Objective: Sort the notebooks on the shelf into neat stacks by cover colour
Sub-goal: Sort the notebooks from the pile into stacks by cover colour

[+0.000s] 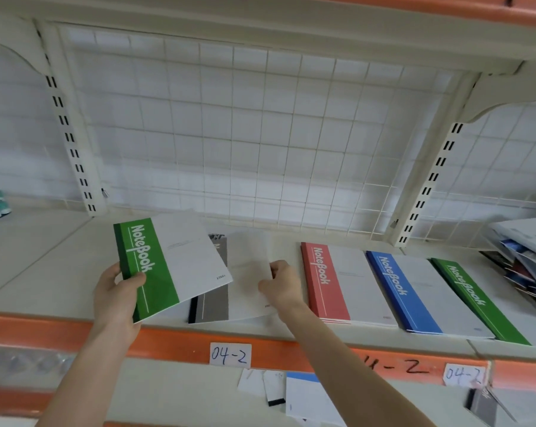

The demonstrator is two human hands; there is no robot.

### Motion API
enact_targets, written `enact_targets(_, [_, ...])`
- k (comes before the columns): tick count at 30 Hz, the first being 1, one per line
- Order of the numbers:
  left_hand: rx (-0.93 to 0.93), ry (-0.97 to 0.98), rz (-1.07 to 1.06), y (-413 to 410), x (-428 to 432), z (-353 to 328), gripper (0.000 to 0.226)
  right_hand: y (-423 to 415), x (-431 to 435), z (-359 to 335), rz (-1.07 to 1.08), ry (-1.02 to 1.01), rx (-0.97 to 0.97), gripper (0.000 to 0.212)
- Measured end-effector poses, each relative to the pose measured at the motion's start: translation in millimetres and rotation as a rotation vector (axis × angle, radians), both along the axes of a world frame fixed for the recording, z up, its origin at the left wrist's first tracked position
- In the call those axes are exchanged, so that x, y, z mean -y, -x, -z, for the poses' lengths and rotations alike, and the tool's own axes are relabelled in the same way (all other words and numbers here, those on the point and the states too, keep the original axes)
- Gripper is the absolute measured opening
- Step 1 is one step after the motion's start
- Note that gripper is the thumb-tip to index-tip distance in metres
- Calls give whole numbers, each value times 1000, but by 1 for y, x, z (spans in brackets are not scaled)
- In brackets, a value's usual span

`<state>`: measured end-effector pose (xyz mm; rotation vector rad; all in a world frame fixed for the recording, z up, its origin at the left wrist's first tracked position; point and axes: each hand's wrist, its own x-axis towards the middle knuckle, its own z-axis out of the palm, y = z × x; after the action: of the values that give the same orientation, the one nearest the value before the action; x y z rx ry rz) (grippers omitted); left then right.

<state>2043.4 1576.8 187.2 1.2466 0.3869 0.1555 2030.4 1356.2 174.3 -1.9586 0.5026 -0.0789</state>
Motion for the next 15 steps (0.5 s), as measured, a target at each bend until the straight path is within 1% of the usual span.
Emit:
enact_targets(3, [-7,-12,-19,5,-13,1,43,-4,-13,3,-6,85,26,44])
enact_targets(6, [-22,-33,-63,9,-27,3,43,-10,-29,6,-36,125,67,47])
enact_targets(9, [-32,-55,-126,13,-42,4,44,-17,-44,5,-169,210,25,52])
enact_targets(10, [-34,-63,-136,14,-47,4,44,-19,-47,5,-233,288,13,53])
enact_targets(13, [-24,-69,-158,18,-55,2,45,-19,-55,9,-492,696,70,56])
enact_targets(15, [-28,-72,-149,19,-57,2,45,-13,-58,11,-708,814,46,68])
